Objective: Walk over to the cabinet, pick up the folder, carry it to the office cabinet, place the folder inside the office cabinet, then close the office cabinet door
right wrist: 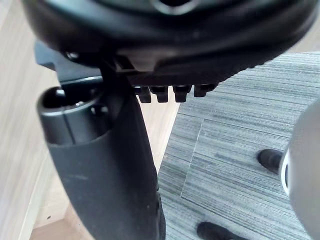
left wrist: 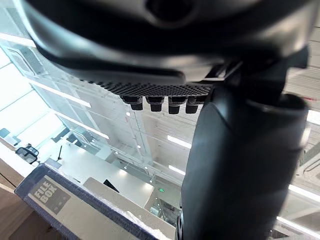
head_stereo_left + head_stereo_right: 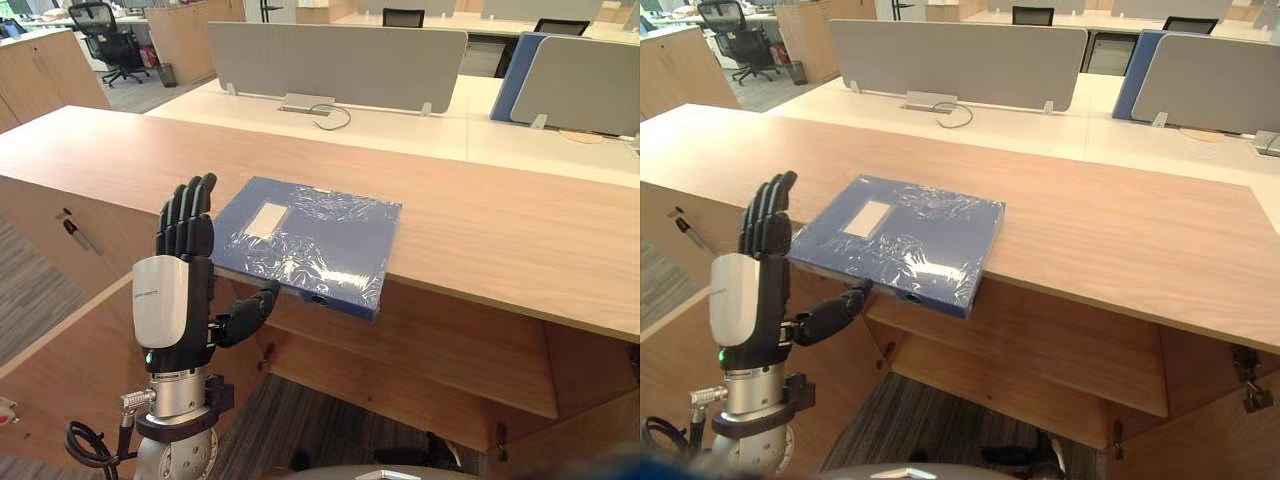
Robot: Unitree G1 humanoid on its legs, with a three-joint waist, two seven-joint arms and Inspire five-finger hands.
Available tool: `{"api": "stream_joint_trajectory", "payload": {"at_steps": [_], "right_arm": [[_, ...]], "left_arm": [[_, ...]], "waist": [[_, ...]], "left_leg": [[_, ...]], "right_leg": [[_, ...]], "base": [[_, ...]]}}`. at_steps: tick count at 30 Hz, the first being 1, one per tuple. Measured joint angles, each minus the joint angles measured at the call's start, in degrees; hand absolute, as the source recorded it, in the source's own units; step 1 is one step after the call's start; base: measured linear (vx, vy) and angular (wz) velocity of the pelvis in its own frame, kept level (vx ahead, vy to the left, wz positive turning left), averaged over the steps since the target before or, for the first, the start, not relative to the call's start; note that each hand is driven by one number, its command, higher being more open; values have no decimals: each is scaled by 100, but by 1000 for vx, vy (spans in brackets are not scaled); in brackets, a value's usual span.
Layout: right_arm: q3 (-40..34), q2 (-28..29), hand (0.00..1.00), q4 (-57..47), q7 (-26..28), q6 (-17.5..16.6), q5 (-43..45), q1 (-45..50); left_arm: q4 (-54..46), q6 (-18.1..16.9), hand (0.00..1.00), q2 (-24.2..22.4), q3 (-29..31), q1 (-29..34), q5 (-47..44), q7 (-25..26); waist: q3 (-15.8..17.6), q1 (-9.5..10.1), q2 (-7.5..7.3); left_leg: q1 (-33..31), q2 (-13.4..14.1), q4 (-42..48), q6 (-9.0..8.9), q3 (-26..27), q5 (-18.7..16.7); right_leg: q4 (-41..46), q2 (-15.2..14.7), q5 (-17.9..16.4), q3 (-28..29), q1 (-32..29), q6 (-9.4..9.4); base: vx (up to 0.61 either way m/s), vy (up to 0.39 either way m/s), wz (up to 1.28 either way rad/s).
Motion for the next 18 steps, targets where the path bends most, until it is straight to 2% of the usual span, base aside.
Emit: {"api": "stream_joint_trajectory", "payload": {"at_steps": [5, 18], "right_arm": [[-23, -74, 100, -1, 34, 0, -1, 5], [-293, -145, 100, 0, 77, 5, -8, 70]], "left_arm": [[179, 1, 100, 223, 8, -2, 1, -172], [274, 1, 100, 378, 246, -16, 11, -321]], "waist": [[-7, -31, 4], [-16, -100, 28]], "left_leg": [[26, 82, -41, -26, 144, 24], [90, 213, -42, -73, 310, 20]], "right_leg": [[2, 73, 29, 171, -69, -48], [-1, 178, 66, 352, -89, -109]], "base": [[-42, -8, -17], [-37, -12, -7]]}}
